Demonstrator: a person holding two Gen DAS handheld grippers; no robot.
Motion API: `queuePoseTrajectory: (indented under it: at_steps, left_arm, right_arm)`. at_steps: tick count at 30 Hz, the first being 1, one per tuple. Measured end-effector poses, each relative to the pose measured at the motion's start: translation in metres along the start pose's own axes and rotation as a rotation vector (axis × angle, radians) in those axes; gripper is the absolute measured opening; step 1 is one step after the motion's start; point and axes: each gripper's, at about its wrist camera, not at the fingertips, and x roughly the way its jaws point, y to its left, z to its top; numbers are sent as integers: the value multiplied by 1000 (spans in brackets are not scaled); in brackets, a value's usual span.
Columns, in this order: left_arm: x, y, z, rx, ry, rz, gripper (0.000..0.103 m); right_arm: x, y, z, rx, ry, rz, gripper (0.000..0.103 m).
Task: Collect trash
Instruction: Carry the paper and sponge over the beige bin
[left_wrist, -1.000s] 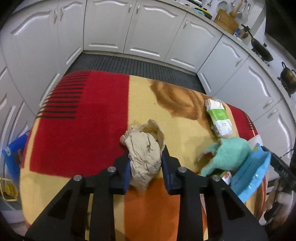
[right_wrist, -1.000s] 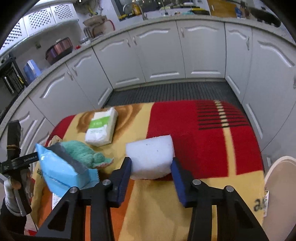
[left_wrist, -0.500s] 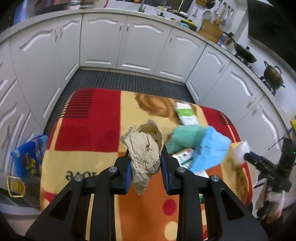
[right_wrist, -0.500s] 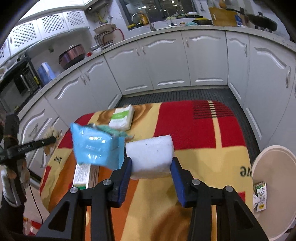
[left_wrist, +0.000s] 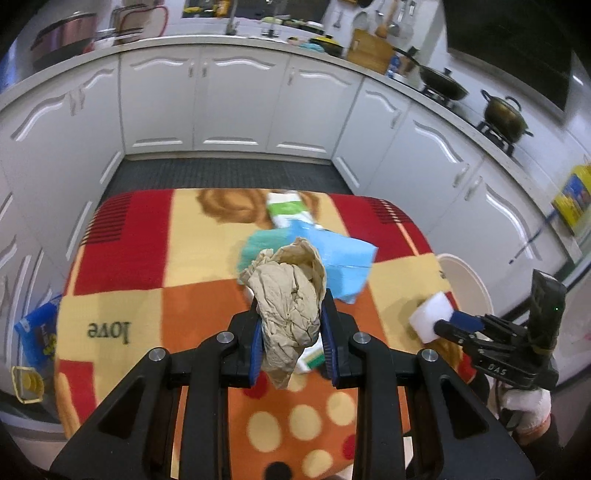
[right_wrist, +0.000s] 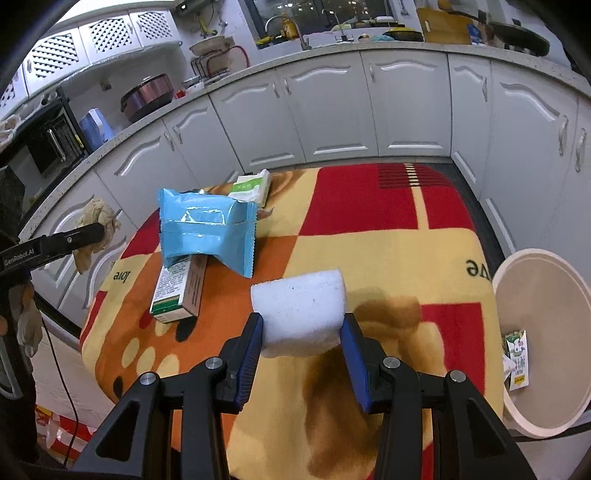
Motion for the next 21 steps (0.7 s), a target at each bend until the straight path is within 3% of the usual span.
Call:
queuePoseTrajectory:
  at_steps: [7, 8, 11, 18, 21]
  left_arm:
    - [10, -23, -5, 37, 21, -26, 24]
    - [12, -24, -6, 41, 25, -28, 24]
    - [16, -30, -9, 50, 36, -38, 24]
    - [21, -42, -11, 74, 47, -44, 24]
    - [23, -50, -10, 88, 49, -43, 24]
  right_arm:
    - [12, 3, -12, -24, 57, -38, 44]
    - [14, 4, -12, -27, 59, -45, 52]
    - [18, 4, -14, -37, 60, -57, 58]
    - [24, 3, -16, -56, 49, -67, 58]
    - [21, 3, -19, -59, 44, -59, 49]
